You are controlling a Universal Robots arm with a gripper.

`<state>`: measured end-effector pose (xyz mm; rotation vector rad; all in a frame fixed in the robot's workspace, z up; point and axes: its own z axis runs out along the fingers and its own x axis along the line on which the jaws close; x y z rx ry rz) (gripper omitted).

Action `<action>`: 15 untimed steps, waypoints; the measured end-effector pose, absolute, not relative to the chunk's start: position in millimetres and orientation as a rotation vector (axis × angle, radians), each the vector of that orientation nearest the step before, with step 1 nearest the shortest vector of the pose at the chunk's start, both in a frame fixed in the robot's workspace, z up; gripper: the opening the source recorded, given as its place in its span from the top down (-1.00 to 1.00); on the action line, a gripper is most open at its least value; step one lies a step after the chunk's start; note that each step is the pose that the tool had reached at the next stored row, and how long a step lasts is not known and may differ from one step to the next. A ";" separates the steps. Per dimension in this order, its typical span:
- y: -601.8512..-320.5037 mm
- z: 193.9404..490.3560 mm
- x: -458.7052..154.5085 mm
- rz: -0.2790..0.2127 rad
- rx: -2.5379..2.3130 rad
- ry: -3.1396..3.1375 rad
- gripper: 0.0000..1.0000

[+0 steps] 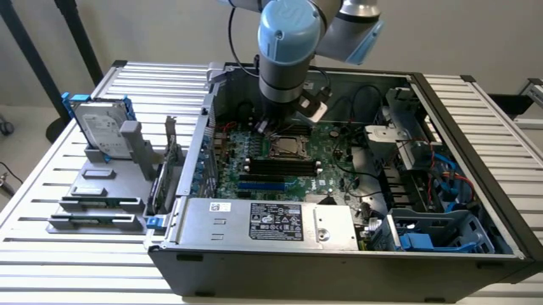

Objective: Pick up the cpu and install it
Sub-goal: 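Install the first cpu locking lever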

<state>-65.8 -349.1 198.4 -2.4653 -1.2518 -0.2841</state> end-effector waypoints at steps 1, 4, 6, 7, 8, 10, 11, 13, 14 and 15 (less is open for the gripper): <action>-349.1 198.3 -65.4 -0.284 -2.465 -1.252 0.79; -349.1 198.0 -64.7 -0.284 -2.466 -1.251 0.79; -349.1 197.9 -64.7 -0.284 -2.466 -1.250 0.79; -349.1 197.8 -64.7 -0.284 -2.467 -1.250 0.79; -349.1 197.7 -64.7 -0.283 -2.467 -1.250 0.79; -349.0 197.4 -64.5 -0.282 -2.468 -1.251 0.79; -349.0 197.3 -64.5 -0.281 -2.469 -1.251 0.79; -349.1 197.2 -64.3 -0.278 -2.472 -1.252 0.79; -349.1 197.1 -64.2 -0.276 -2.473 -1.253 0.79; -349.0 197.1 -64.0 -0.275 -2.474 -1.253 0.79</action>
